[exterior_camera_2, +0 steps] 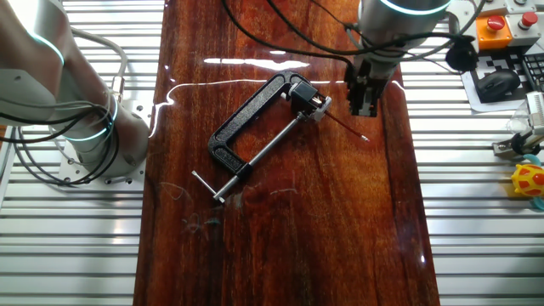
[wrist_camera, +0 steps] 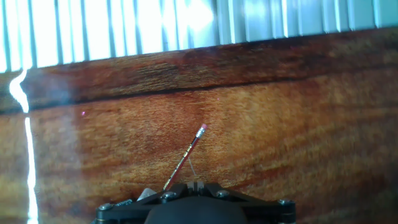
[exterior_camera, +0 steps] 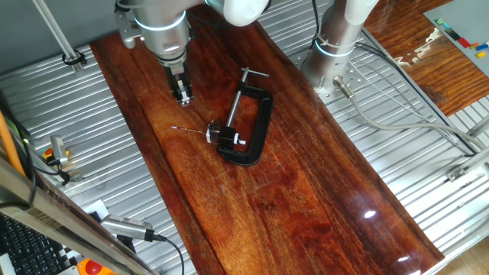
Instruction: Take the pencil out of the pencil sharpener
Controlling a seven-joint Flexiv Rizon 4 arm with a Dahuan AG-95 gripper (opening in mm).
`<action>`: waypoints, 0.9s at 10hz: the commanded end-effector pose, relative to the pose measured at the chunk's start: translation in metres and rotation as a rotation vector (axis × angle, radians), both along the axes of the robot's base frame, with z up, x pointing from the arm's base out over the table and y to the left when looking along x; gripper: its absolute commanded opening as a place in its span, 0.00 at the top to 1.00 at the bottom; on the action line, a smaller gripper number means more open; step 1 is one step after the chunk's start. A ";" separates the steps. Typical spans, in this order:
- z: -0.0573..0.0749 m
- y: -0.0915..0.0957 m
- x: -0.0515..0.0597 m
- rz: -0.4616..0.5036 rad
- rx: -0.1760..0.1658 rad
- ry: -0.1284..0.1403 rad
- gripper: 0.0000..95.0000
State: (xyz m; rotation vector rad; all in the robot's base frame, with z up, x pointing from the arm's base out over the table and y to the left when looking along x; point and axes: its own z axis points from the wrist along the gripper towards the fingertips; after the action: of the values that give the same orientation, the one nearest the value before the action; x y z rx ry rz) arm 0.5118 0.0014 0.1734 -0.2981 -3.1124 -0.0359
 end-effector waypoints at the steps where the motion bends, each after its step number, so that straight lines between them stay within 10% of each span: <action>1: 0.000 0.000 0.001 -0.066 0.002 -0.001 1.00; 9: 0.000 0.000 0.001 0.030 0.000 -0.007 1.00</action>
State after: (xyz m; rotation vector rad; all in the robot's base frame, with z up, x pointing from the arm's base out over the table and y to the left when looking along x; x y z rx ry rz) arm 0.5120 0.0012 0.1740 -0.2642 -3.1228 -0.0392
